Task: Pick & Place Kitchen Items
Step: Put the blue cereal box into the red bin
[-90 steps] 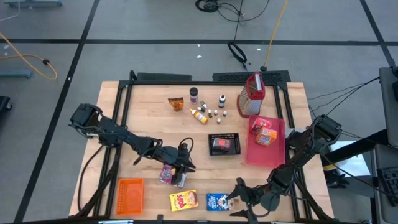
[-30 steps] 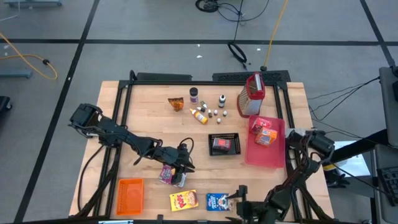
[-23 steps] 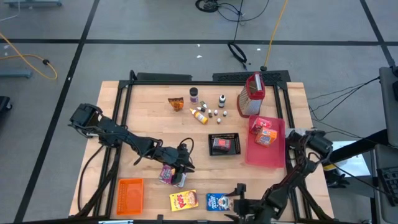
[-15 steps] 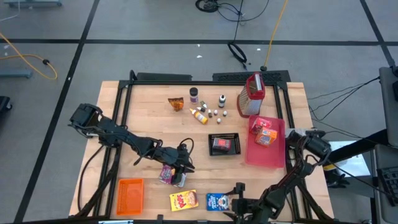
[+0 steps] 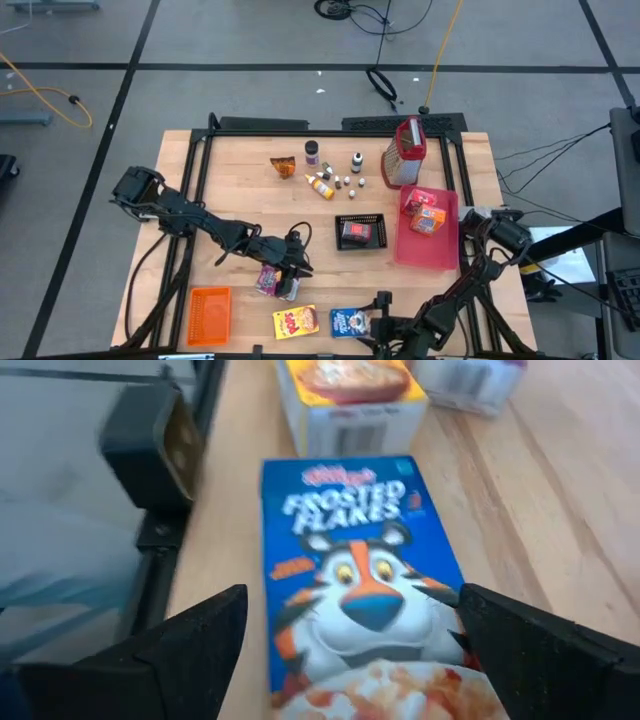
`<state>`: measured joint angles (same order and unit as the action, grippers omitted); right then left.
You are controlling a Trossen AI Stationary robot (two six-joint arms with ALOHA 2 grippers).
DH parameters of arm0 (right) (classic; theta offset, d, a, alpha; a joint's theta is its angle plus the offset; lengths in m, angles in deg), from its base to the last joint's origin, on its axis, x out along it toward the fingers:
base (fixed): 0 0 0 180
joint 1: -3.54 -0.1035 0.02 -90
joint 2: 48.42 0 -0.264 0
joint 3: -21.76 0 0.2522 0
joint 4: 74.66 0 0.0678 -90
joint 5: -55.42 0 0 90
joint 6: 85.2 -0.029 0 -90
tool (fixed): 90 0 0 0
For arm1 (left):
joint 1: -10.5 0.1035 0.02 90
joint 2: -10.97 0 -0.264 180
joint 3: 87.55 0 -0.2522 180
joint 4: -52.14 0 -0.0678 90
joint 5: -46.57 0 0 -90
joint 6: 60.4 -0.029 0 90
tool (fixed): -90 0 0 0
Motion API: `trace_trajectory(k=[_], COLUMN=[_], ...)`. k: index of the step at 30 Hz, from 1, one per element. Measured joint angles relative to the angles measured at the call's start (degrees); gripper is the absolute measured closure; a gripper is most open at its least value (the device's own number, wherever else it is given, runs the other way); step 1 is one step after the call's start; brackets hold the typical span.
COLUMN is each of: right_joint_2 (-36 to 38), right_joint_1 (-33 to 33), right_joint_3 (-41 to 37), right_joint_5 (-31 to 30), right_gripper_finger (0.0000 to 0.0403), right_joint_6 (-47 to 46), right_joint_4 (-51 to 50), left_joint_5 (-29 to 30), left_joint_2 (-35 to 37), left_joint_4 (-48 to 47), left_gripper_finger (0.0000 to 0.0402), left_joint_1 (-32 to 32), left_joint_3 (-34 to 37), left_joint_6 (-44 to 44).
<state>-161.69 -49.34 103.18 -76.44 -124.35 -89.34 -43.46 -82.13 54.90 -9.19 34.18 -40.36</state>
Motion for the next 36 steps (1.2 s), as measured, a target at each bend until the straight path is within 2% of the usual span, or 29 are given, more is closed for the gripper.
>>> trace_trajectory(k=[3,17,27,31,36], right_joint_2=[0.36,0.41,0.45,0.77,0.81], right_joint_1=[-0.04,0.8,1.13,1.87,2.14], right_joint_3=[0.0,-0.04,-0.07,-1.72,-3.71], right_joint_5=[0.08,-0.01,0.08,2.19,1.37], right_gripper_finger=[0.0046,0.0046,0.0046,0.0046,0.0046], right_joint_6=[2.92,1.88,-2.33,-5.43,-8.24], right_joint_4=[1.53,-2.56,-4.04,-3.1,-2.3], left_joint_5=[0.0,0.0,0.0,0.0,0.0], left_joint_2=[0.0,0.0,0.0,0.0,0.0], left_joint_4=[0.01,0.04,0.04,0.04,0.01], left_gripper_finger=[0.0321,0.0321,0.0321,0.0321,0.0321], left_joint_1=[0.0,0.0,0.0,0.0,0.0], left_joint_3=[0.0,0.0,0.0,0.0,0.0], left_joint_6=[-0.01,-0.03,-0.05,-0.05,-0.03])
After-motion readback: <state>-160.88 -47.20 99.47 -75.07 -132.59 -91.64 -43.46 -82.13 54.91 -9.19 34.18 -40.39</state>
